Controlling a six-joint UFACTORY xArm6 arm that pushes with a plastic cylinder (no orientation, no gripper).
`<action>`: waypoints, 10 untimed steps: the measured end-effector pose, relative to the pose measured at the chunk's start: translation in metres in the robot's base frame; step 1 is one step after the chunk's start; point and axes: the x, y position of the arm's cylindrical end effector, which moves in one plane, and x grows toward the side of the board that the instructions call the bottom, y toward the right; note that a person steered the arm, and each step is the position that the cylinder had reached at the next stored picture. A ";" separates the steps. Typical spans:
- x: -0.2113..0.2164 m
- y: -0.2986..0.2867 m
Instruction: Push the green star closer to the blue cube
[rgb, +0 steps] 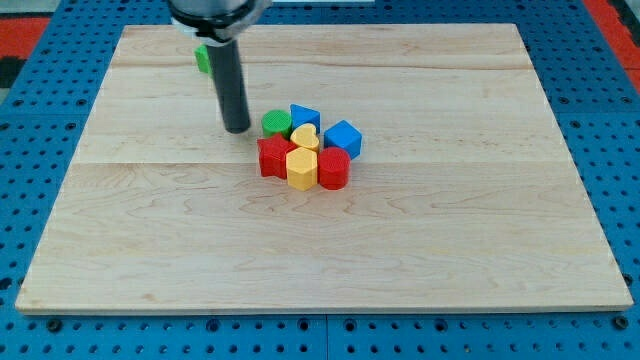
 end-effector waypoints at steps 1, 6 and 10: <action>-0.035 -0.049; -0.134 -0.002; -0.098 -0.040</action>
